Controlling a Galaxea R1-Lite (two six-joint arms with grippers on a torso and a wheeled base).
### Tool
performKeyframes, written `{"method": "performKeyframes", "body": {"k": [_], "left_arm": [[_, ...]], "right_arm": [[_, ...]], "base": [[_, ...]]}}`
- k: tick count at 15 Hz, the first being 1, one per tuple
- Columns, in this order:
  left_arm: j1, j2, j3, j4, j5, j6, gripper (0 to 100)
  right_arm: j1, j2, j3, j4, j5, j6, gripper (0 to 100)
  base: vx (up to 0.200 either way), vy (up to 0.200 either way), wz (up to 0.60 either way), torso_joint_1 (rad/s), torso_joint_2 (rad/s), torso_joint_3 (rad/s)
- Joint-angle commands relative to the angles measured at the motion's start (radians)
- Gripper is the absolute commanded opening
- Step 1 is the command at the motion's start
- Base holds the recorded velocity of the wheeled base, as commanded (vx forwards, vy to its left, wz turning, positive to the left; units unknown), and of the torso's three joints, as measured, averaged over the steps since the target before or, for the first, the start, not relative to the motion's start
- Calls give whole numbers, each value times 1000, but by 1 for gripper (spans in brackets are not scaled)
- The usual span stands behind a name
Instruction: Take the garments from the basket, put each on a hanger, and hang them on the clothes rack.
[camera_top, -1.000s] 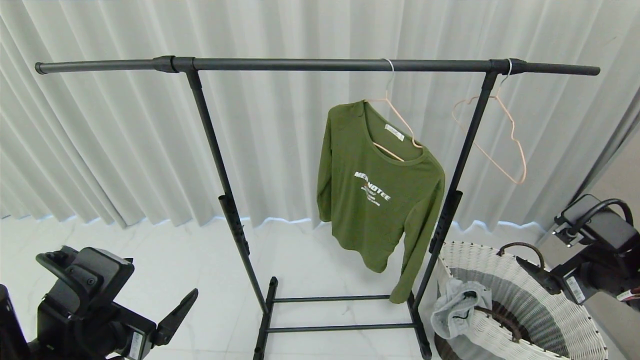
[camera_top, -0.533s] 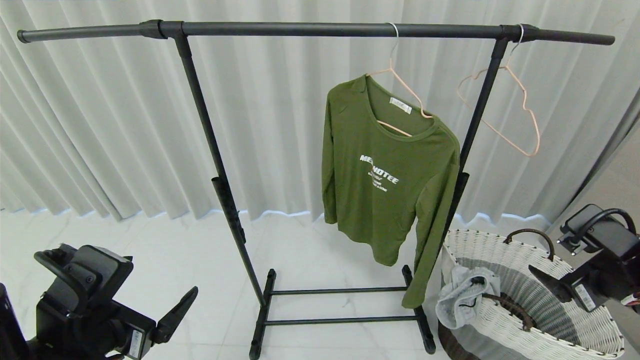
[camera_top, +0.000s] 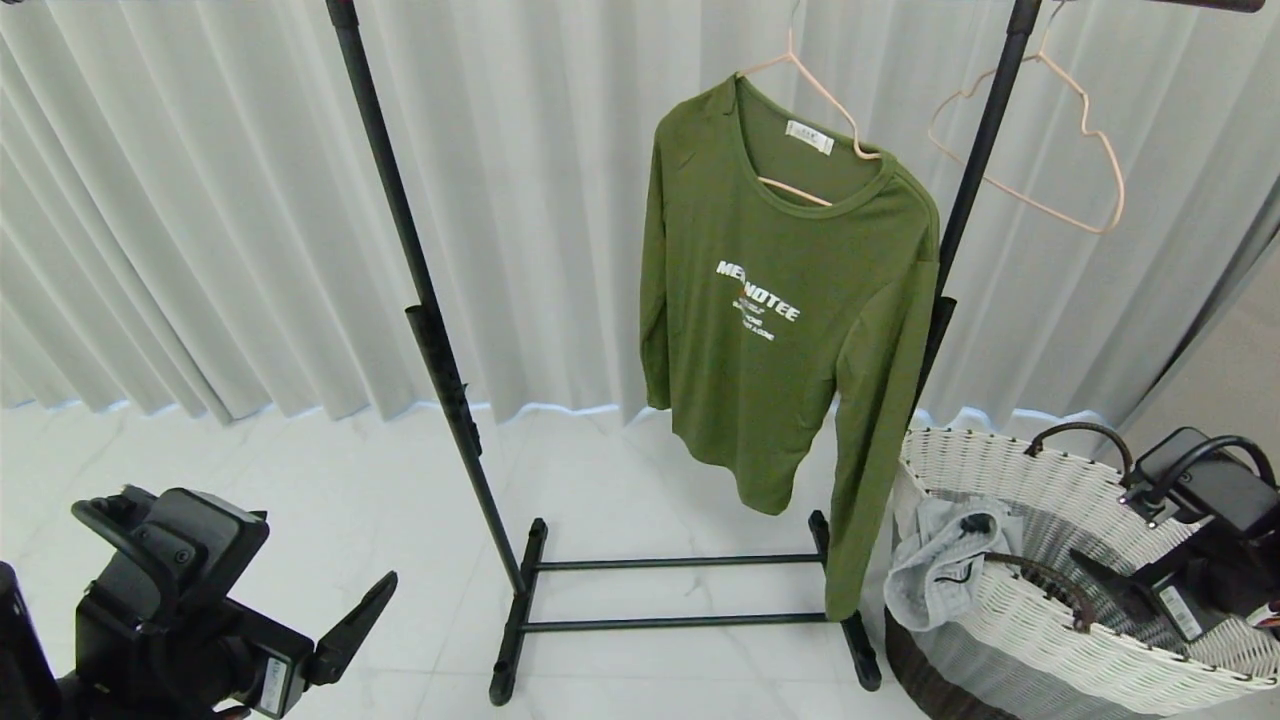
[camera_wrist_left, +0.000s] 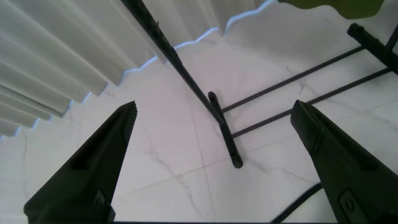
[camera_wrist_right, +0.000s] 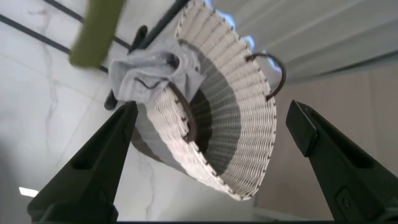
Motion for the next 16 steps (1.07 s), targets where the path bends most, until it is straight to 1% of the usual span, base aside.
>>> {"method": "performKeyframes", "body": {"k": [1, 4, 6, 11, 14, 16], "left_arm": [[0, 3, 0, -2, 0, 2, 100], [0, 5, 0, -2, 0, 11, 100], [0, 5, -1, 0, 0, 9, 100], [-5, 0, 0, -2, -4, 9, 100], [-5, 3, 0, -2, -4, 8, 100], [-5, 3, -1, -2, -4, 5, 100]], "right_arm": [[-27, 5, 5, 1, 0, -1, 100], [-90, 9, 3, 2, 2, -55, 100], [-95, 9, 6, 5, 2, -63, 100], [-95, 5, 37, 2, 2, -63, 100], [-93, 6, 37, 2, 4, -63, 100], [-92, 6, 38, 4, 7, -61, 100]], "base": [[0, 0, 0, -100, 315, 212], [0, 0, 0, -40, 116, 77], [0, 0, 0, 0, 0, 0], [0, -200, 0, 1, 6, 4], [0, -200, 0, -1, 2, 2], [0, 0, 0, 0, 0, 0]]}}
